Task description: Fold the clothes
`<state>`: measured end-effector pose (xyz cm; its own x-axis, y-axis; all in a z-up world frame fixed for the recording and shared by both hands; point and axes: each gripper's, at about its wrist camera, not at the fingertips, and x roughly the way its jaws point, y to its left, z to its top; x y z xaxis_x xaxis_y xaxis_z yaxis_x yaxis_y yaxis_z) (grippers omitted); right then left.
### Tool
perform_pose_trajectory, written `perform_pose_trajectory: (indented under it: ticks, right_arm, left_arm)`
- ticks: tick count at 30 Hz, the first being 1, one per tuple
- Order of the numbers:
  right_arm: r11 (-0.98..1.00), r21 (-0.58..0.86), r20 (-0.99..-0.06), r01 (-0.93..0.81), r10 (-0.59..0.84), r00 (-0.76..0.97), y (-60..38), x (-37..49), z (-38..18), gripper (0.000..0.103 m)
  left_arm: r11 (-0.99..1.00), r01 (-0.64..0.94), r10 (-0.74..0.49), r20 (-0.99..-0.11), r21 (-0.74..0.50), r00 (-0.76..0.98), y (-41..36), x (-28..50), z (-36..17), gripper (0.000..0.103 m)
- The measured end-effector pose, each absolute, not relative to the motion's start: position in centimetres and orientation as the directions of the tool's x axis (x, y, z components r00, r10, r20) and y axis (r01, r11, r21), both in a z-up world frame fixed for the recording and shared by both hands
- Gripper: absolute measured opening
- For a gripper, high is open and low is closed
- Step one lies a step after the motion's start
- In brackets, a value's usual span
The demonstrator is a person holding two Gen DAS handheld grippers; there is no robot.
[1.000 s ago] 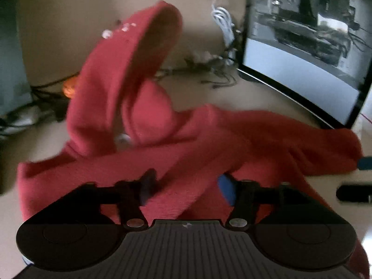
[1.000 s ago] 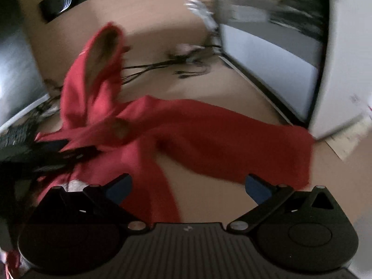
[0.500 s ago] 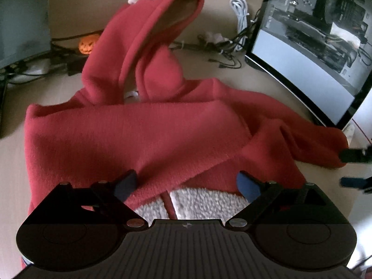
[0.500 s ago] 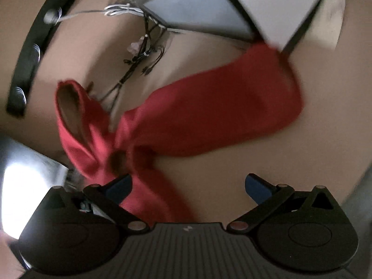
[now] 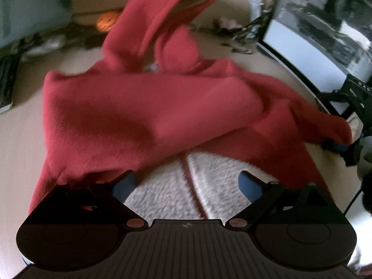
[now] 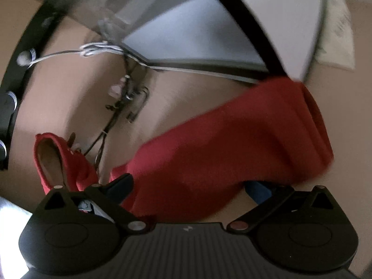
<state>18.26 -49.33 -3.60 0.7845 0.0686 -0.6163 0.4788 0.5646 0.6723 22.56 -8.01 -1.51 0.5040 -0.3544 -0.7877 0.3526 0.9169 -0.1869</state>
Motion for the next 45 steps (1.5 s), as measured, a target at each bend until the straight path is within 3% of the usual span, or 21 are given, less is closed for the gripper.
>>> perform_pose_trajectory:
  ticks: [7,12,20,25,30,34,40,45]
  right_arm:
    - [0.679,0.639,-0.550,0.360,0.077,0.831,-49.4,21.3,-4.1,0.101]
    - [0.747,0.642,-0.532,0.171,0.275,0.801,-48.1,22.0,-3.9,0.099]
    - [0.679,0.711,-0.566,0.183,0.399,0.722,-44.7,22.9,-4.0,0.102]
    - [0.637,0.724,-0.554,0.264,0.310,0.773,-42.6,21.3,-4.3,0.101]
    - [0.534,0.775,-0.490,0.337,0.173,0.854,-48.5,20.7,-4.8,0.100]
    - [0.533,0.790,-0.436,0.301,0.145,0.888,-51.4,19.7,-4.5,0.086]
    - [0.542,0.755,-0.505,0.369,0.122,0.854,-51.2,20.0,-5.7,0.072]
    - [0.498,0.771,-0.506,0.397,0.099,0.857,-50.5,21.8,-5.7,0.072]
  left_arm:
    - [0.927,0.337,-0.323,-0.801,-0.162,0.504,-7.6,22.2,-1.8,0.098]
    - [0.930,0.341,-0.305,-0.808,-0.138,0.505,-7.7,22.0,-1.8,0.099]
    - [0.940,0.338,-0.233,-0.824,-0.054,0.516,-6.8,21.6,-2.2,0.099]
    - [0.955,0.295,-0.187,-0.827,-0.027,0.531,-4.3,21.4,-2.4,0.100]
    - [0.961,0.277,-0.176,-0.827,-0.025,0.534,-2.9,21.3,-2.2,0.099]
    - [0.961,0.275,-0.174,-0.823,-0.022,0.540,-3.0,21.1,-2.2,0.099]
    - [0.968,0.247,-0.169,-0.828,-0.038,0.534,-3.3,21.3,-1.9,0.099]
    - [0.972,0.231,-0.157,-0.834,-0.037,0.529,-3.5,21.6,-1.9,0.100]
